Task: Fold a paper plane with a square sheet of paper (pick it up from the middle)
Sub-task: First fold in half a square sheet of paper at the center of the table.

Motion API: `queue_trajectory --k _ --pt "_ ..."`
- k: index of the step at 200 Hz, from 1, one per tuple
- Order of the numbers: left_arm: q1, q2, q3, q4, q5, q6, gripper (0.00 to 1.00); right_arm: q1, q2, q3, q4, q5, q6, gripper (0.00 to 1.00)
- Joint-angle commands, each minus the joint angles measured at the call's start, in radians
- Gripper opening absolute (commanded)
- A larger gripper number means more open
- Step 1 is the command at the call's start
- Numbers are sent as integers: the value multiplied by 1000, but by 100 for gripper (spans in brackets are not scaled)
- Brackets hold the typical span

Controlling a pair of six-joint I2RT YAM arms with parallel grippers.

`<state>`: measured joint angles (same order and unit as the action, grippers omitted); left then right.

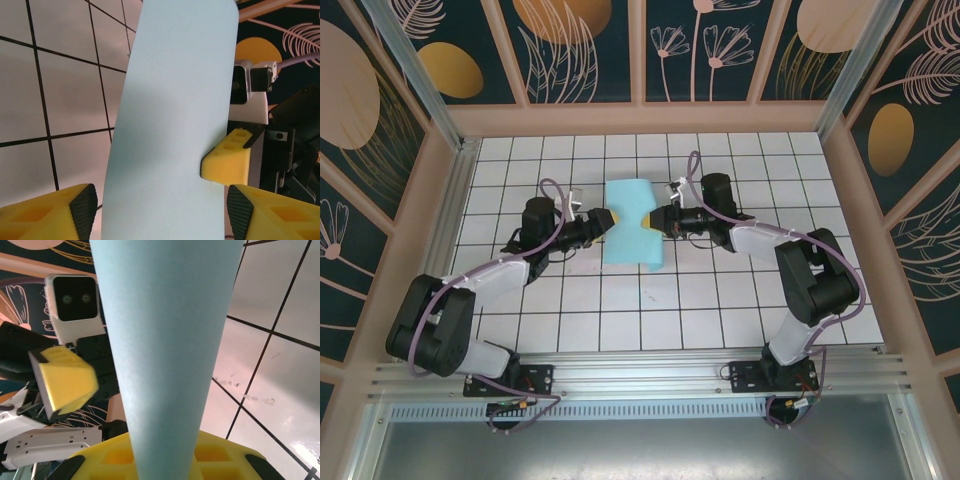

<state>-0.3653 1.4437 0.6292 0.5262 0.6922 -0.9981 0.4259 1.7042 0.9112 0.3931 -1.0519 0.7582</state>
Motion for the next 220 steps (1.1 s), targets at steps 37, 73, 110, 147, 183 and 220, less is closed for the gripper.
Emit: queue_trajectory --k 37,73,110,147,183,220 --pt "6 59 -62 215 92 -87 54 -11 -15 14 26 -79 8 20" --pt "6 87 -92 334 108 -140 26 -12 4 10 13 -70 7 21" --pt "6 96 -88 246 74 -87 6 -12 59 -4 2 14 -2 33" --pt "4 91 -21 -18 -1 36 0 -10 99 -43 2 126 3 51" --pt "-11 113 35 -100 -28 49 0 -11 105 -80 -21 226 -14 67" --pt "-77 158 139 -146 -57 35 0 -9 115 -120 56 196 43 70"
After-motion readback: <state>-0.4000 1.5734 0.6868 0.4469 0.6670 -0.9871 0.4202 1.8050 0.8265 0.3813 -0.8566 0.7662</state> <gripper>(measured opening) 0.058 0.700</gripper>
